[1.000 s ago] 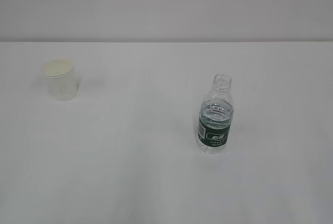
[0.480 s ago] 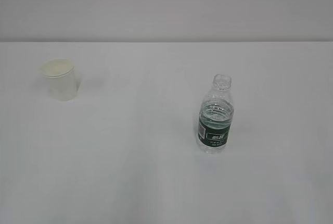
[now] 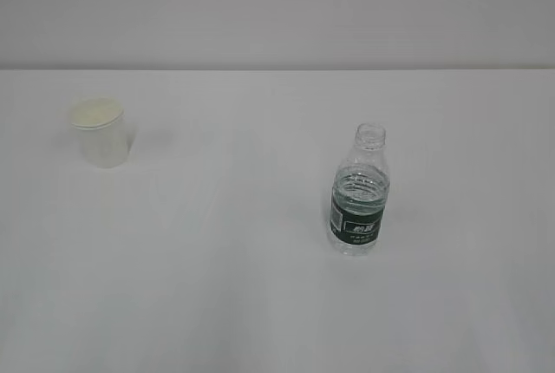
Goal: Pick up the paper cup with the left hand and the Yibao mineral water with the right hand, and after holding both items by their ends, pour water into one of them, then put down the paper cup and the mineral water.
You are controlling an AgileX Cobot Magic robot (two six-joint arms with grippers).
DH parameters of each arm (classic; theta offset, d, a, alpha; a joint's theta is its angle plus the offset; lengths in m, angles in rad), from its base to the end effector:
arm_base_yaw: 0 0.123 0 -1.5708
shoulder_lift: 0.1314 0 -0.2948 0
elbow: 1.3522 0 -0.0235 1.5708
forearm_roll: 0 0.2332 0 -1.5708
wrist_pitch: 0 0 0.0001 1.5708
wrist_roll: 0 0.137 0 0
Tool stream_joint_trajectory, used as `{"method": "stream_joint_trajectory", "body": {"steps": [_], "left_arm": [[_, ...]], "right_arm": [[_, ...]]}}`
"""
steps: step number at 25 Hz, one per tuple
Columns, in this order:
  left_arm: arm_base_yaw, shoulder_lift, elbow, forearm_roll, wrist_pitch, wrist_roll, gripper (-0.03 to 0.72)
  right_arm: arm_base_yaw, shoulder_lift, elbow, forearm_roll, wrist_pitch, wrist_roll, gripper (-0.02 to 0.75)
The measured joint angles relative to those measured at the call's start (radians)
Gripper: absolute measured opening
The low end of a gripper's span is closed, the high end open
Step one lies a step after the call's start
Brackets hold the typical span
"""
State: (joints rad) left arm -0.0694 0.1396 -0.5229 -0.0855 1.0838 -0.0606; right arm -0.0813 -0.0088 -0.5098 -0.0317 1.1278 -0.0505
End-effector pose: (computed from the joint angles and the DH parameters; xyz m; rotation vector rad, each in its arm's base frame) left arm 0.0242 -0.0120 0.2500 0.0087 2.1862 -0.1788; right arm 0.0041 -0.0043 0.2428 0.0354 2.0942 -0.1179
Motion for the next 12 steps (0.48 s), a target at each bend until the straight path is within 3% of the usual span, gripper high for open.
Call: {"method": "stream_joint_trajectory", "body": {"steps": [12], "left_arm": [[0.000, 0.037, -0.024, -0.021, -0.032, 0.000, 0.593]], "right_arm": [[0.000, 0.065, -0.034, 0.032, -0.069, -0.017, 0.590]]}}
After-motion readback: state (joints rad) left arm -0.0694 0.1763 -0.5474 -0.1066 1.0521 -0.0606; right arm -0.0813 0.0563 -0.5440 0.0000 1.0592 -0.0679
